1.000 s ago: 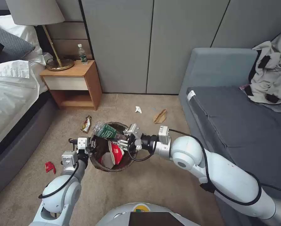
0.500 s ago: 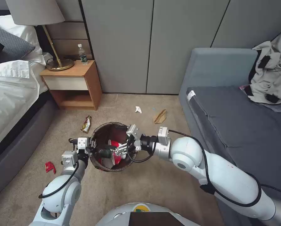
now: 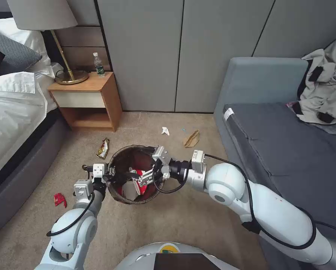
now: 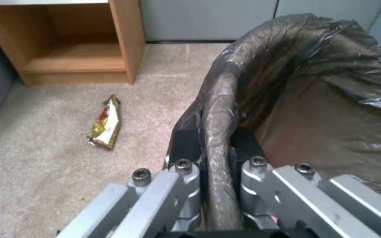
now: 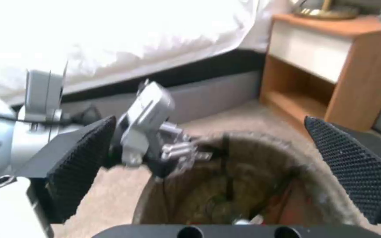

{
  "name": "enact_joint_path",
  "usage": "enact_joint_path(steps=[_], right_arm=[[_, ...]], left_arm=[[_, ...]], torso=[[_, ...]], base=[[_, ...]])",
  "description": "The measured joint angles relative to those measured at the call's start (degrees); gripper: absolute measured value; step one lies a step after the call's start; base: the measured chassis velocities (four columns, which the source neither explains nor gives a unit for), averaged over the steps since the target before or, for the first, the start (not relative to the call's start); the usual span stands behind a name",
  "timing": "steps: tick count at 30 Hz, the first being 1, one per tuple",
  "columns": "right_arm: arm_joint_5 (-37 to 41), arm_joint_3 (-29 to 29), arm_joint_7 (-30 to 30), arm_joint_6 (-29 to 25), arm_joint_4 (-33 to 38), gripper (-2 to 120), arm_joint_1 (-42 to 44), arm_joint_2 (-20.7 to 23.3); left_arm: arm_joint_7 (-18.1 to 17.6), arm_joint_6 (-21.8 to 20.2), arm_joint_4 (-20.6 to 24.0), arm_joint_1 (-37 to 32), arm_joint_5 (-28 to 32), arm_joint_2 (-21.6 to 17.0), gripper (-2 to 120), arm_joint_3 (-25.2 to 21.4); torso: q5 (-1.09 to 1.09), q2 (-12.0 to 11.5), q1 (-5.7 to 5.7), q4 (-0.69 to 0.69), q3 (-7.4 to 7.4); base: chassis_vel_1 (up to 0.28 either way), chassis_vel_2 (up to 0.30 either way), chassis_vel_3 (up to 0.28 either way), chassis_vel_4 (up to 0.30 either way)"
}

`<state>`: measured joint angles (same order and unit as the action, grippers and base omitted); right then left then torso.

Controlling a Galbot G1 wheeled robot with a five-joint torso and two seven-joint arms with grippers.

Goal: Pick up the trash bin, then pick up the garbage from the floor and place it into the trash bin.

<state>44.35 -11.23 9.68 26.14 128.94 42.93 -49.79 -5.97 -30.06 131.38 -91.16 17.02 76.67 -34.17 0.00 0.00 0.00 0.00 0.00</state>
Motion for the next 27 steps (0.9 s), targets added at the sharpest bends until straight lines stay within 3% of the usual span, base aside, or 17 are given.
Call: enact_joint_path(steps=[9, 14, 22, 27], right_arm=[[1.8, 7.0, -6.7, -6.0, 1.9, 100, 4.2, 1.4], [-1.2, 10.3, -10.3, -9.7, 1.8, 100, 9.6, 1.9], [-7.1, 16.3, -13.2, -13.2, -0.7, 100, 15.9, -2.3], [-13.1, 22.7, -12.2, -15.3, -1.3, 100, 23.0, -5.4]], left_arm=[[0.0, 0.2, 0.0, 0.0, 0.7, -0.1, 5, -0.1], [0.2, 0.8, -0.2, 0.0, 0.8, -0.1, 5, -0.4], [0.3, 2.1, 0.6, -1.6, 0.9, 0.4, 5, -1.6], [0.3, 2.3, 0.9, -1.6, 1.0, 0.3, 5, -1.9]], torso=[[0.0, 0.0, 0.0, 0.0, 0.0], [0.01, 0.0, 0.0, -0.01, 0.0], [0.01, 0.0, 0.0, 0.04, 0.0], [0.0, 0.0, 0.0, -0.02, 0.0]], base=[[0.0, 0.0, 0.0, 0.0], [0.0, 0.0, 0.0, 0.0], [0.0, 0.0, 0.0, 0.0], [0.0, 0.0, 0.0, 0.0]])
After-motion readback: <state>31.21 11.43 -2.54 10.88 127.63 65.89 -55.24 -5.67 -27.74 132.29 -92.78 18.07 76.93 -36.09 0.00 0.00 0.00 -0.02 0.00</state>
